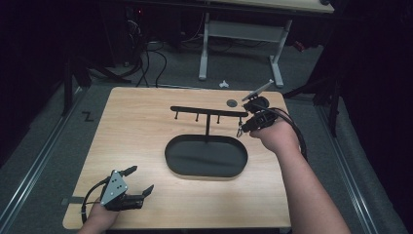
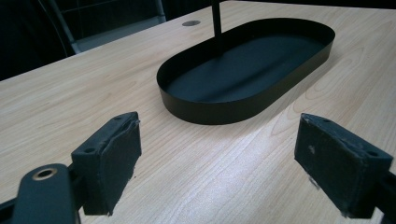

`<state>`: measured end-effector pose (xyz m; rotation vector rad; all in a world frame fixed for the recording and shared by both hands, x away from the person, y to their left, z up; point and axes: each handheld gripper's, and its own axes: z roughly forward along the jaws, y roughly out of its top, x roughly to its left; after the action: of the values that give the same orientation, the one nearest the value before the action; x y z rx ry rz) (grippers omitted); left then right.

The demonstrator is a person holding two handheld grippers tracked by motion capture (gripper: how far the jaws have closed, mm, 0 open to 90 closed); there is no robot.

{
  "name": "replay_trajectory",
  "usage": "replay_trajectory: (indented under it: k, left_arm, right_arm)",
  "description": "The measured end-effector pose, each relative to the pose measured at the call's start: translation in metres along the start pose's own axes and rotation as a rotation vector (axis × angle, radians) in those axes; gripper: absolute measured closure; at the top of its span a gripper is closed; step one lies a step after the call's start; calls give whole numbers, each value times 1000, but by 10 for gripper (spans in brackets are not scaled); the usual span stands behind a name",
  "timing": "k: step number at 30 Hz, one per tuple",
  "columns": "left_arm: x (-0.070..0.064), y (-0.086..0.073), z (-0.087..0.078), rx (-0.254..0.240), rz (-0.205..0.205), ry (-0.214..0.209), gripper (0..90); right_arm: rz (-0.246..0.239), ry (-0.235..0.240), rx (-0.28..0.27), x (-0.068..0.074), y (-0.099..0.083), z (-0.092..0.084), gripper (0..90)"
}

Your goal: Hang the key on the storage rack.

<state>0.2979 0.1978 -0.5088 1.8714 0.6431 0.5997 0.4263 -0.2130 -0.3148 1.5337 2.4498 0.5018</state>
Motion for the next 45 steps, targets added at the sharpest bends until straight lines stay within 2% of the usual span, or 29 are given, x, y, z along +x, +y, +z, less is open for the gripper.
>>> replay_trajectory:
  k: [6, 11, 30, 38, 45]
  left_arm:
    - [0, 0, 0, 2, -1, -2, 152]
    - [0, 0, 0, 3, 1, -4, 152]
    - [1, -1, -1, -5, -8, 3, 151]
    - [0, 0, 0, 2, 3, -4, 151]
    - [-1, 0, 1, -1, 5, -3, 152]
  right_arm:
    - [18, 6, -18, -5, 3, -1, 880]
    - [15, -12, -7, -7, 4, 3, 873]
    - [40, -29, -7, -13, 4, 12, 832]
    - [62, -52, -25, -19, 4, 10, 803]
    - [61, -62, -36, -18, 4, 10, 790]
